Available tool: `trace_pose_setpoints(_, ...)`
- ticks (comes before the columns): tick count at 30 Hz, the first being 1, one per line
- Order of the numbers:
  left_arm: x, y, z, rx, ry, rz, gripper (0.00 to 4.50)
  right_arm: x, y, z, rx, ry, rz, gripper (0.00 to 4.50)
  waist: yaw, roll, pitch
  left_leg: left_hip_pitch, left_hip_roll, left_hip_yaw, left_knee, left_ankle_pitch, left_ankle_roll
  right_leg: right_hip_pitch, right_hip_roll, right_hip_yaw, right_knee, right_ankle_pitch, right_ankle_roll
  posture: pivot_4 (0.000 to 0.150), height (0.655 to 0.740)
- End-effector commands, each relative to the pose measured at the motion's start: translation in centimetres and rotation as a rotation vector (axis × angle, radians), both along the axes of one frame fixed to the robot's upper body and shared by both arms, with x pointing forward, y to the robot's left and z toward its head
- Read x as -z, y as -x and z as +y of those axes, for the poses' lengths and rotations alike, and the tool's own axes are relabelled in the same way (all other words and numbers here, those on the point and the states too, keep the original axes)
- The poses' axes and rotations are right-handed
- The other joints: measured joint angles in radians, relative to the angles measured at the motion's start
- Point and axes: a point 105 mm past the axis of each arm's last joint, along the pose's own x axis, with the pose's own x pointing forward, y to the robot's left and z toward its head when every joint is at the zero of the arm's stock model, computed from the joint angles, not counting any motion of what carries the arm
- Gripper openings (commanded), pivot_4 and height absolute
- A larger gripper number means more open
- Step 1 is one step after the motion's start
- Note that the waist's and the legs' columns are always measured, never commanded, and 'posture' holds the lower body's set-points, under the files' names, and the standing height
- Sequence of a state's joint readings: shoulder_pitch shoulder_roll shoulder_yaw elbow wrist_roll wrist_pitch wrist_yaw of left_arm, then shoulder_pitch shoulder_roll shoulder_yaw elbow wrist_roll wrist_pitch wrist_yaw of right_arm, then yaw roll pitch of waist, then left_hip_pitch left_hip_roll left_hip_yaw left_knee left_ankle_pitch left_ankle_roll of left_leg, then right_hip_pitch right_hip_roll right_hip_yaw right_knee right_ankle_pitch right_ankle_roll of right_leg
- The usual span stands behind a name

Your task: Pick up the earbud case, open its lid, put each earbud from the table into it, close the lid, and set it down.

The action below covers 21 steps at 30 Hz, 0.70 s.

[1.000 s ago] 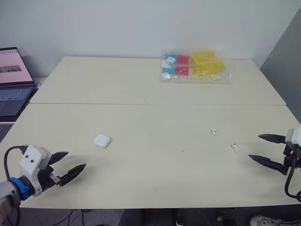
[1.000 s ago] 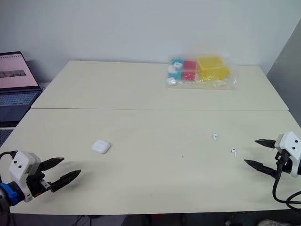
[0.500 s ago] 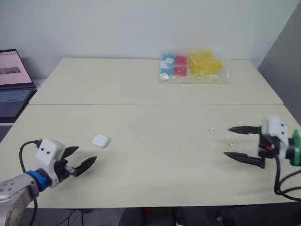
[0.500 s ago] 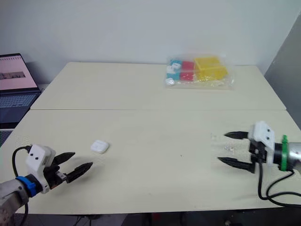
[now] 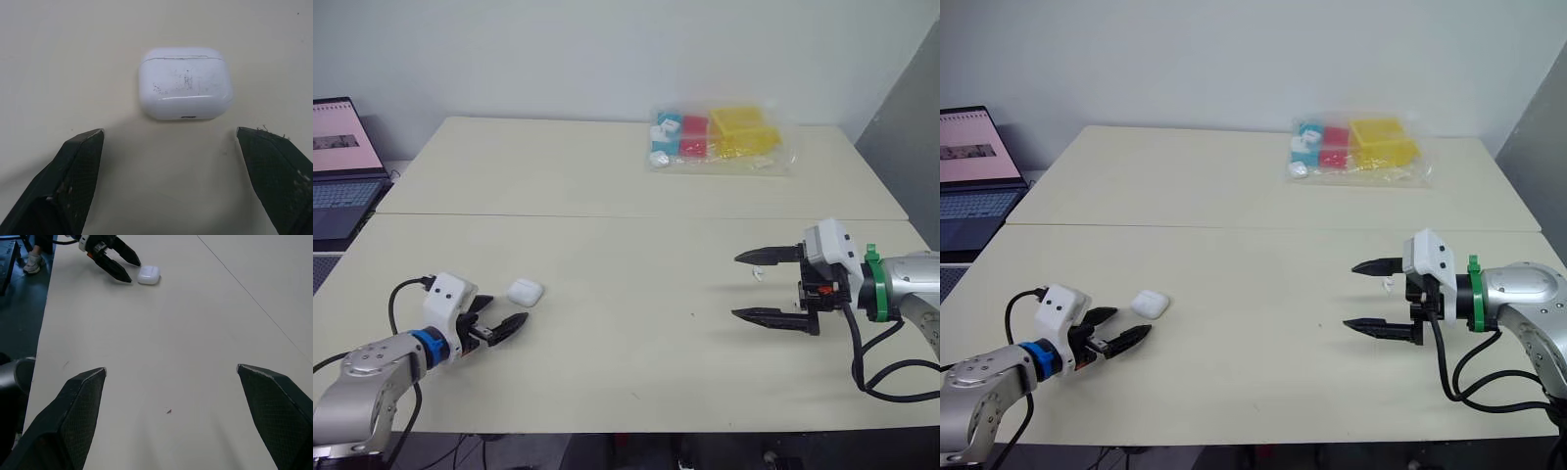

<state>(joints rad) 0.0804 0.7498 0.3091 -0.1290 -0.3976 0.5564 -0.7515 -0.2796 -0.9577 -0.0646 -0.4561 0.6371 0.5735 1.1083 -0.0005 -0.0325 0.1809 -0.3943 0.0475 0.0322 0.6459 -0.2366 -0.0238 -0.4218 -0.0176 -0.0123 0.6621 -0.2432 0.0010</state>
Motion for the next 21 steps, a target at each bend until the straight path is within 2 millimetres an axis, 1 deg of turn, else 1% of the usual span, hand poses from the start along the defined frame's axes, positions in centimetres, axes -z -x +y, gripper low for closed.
trace_pose_setpoints(1, -0.4, -0.9, 0.1, 0.002, -0.029, -0.029, 4.5, -0.5, 0.3, 1.0, -0.045, -0.006, -0.027, 4.47, 0.0, 0.0, 0.0, 0.001, 0.0, 0.0, 0.0, 0.0, 0.0, 0.0, 0.0, 0.0, 0.0, 0.0, 0.0, 0.15, 0.7387)
trace_pose_setpoints(10, 0.3, -2.2, -0.7, 0.027, -0.031, -0.029, 4.5, -0.6, 0.4, 1.5, -0.08, -0.011, -0.032, 4.47, 0.002, 0.0, 0.0, 0.0, 0.0, 0.0, 0.0, 0.0, 0.0, 0.001, 0.0, -0.001, 0.001, 0.0, 0.0, 0.15, 0.7387)
trace_pose_setpoints(15, 0.5, -2.4, -1.2, 0.058, -0.021, -0.017, 4.5, -0.6, 0.5, 1.7, -0.096, -0.007, -0.036, 4.47, 0.002, 0.0, 0.0, 0.001, 0.0, 0.0, 0.0, 0.0, 0.0, 0.001, -0.001, 0.0, 0.001, 0.0, 0.001, 0.15, 0.7387)
trace_pose_setpoints(21, 0.7, -2.8, -1.5, 0.034, 0.014, 0.003, 4.5, -0.8, 0.3, 2.0, -0.119, -0.007, -0.047, 4.47, 0.002, 0.0, 0.0, 0.001, -0.001, 0.0, 0.0, 0.0, 0.0, 0.001, -0.001, -0.001, 0.001, 0.001, 0.001, 0.15, 0.7387)
